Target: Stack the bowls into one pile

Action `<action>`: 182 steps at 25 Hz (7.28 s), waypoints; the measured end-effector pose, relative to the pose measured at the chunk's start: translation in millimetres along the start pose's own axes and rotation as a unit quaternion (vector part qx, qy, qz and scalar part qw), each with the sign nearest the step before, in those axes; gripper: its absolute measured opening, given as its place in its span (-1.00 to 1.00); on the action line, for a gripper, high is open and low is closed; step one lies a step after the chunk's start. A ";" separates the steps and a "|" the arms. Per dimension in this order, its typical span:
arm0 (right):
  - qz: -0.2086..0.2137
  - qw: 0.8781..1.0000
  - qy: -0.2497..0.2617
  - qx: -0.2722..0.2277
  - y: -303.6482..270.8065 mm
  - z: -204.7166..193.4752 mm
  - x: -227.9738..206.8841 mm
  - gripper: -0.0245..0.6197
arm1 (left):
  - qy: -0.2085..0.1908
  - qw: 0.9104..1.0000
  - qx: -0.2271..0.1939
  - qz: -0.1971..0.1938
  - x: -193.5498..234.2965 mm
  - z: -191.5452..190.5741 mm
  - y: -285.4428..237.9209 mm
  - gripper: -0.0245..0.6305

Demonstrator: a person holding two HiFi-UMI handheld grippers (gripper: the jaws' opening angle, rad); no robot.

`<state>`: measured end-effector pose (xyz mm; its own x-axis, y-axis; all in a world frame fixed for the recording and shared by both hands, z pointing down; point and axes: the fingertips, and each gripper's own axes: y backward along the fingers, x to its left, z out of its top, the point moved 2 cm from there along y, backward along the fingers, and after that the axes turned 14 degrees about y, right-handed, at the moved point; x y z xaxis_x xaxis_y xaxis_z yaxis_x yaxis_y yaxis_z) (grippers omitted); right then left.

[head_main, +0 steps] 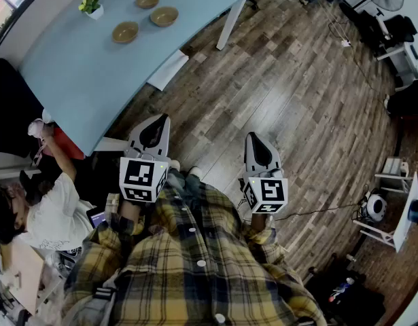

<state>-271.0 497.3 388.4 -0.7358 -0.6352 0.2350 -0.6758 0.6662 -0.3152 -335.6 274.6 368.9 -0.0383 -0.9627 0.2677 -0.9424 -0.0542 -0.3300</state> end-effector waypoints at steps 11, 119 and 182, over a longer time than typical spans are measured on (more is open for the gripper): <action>0.025 0.999 -0.031 -0.021 7.3 -7.0 -19.2 -0.67 | 0.034 0.999 -0.019 0.038 0.6 -0.7 -0.1 -0.77; 0.556 0.819 0.134 -0.032 -652.9 178.9 52.1 -0.21 | 0.257 0.835 -0.085 0.480 364.5 103.7 -240.8 -0.38; 0.507 0.857 0.093 0.002 -652.7 143.0 10.3 -0.21 | 0.339 0.833 -0.075 0.431 378.6 69.9 -254.9 -0.91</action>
<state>168.8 0.1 465.1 -0.9395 0.3420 -0.0192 0.3140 0.8375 -0.4472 -86.6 -94.6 491.1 -0.8528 -0.2534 0.4566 -0.4970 0.6620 -0.5610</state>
